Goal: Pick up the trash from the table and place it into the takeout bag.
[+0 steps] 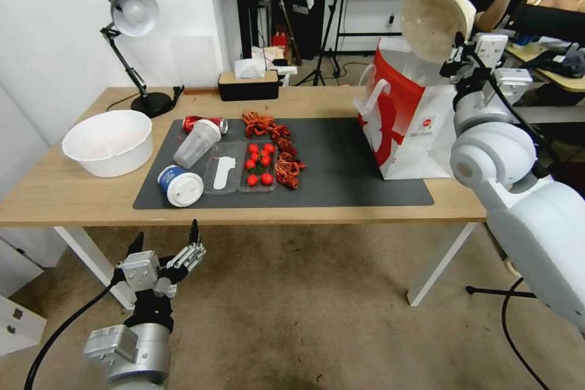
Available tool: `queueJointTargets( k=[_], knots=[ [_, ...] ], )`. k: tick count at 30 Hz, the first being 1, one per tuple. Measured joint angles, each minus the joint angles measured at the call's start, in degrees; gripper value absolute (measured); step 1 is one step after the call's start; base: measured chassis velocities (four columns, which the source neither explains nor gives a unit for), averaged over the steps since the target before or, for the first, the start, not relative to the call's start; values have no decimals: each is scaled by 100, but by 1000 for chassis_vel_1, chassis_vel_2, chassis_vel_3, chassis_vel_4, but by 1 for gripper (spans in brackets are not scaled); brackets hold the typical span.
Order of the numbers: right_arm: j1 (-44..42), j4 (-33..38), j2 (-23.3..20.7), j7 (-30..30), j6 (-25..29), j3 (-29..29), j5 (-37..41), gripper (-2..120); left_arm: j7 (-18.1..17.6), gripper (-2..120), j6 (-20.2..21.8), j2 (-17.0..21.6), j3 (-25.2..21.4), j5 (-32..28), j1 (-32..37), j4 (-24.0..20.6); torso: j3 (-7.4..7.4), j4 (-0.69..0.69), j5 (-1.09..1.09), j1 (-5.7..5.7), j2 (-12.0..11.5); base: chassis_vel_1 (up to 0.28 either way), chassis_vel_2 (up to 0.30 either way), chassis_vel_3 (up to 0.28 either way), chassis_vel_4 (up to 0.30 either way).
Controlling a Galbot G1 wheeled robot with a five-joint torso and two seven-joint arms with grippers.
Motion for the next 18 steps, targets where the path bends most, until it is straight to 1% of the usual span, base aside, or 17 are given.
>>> queueJointTargets(
  k=[1, 3, 4, 5, 6, 8, 10, 11, 13, 14, 15, 16, 17, 18],
  knots=[
    [0, 0, 0, 0, 0, 0, 0, 7, 0, 100, 0, 0, 0, 0, 0, 0, 0, 0, 0, 0, 0, 0, 0, 0, 0],
    [-55, -38, -8, -60, 10, 40, -20, 17, 8, 100, -5, -5, 0, 0, 11, -23, 0, -1, 0, 0, 0, 0, 0, 0, 0],
    [-55, -38, -8, -60, 10, 40, -20, 17, 8, 100, -5, -5, 0, 0, 11, -23, 0, -1, 0, 0, 0, 0, 0, 0, 0],
    [-65, -68, -8, -80, 20, 46, -33, 21, 11, 100, -7, -4, 0, 0, 16, -32, 0, 0, 0, 0, 0, 0, 0, 0, 0],
    [-70, -126, -7, -104, 51, 46, -58, 27, 13, 100, -9, 1, 0, 0, 23, -41, 0, 0, -1, 0, 0, 0, 0, 0, 0],
    [-70, -197, -2, -137, 100, 45, -116, 36, 14, 100, -16, 5, -4, 1, 27, -50, 0, 0, 0, 0, 0, 0, 0, 0, 0],
    [-70, -210, 0, -144, 108, 43, -123, 37, 14, 100, -24, 5, -6, 1, 30, -52, 0, 0, -1, 0, 0, 0, 0, 0, 0],
    [-69, -214, 1, -147, 114, 41, -123, 42, 14, 100, -28, 2, -6, 2, 36, -53, 0, 0, 0, 0, 0, 0, 0, 0, 0],
    [-69, -214, 1, -147, 116, 41, -122, 43, 15, 100, -28, 1, -6, 2, 38, -53, 0, 0, 0, 0, 0, 0, 0, 0, 0],
    [-69, -214, 1, -151, 119, 41, -118, 49, 14, 100, -33, -1, -6, 5, 45, -54, 0, 0, 0, 0, 0, 0, 0, 0, 0],
    [-65, -214, -2, -169, 134, 39, -102, 59, 14, 100, -42, -7, -1, 13, 59, -56, 0, 0, -1, 0, 0, 0, 0, 0, 0],
    [-60, -216, -6, -195, 168, 34, -95, 62, 14, 100, -46, -11, 4, 20, 66, -59, 0, 0, -1, 0, 0, 0, 0, 0, 0],
    [-60, -216, -6, -195, 168, 34, -95, 62, 14, 100, -46, -11, 4, 20, 66, -59, 0, 0, -1, 0, 0, 0, 0, 0, 0],
    [-33, -251, -20, -319, 356, -2, -94, 67, 15, 100, -51, -16, 19, 34, 76, -66, 0, 0, -1, 0, 0, 0, 0, 0, 0]
  ],
)
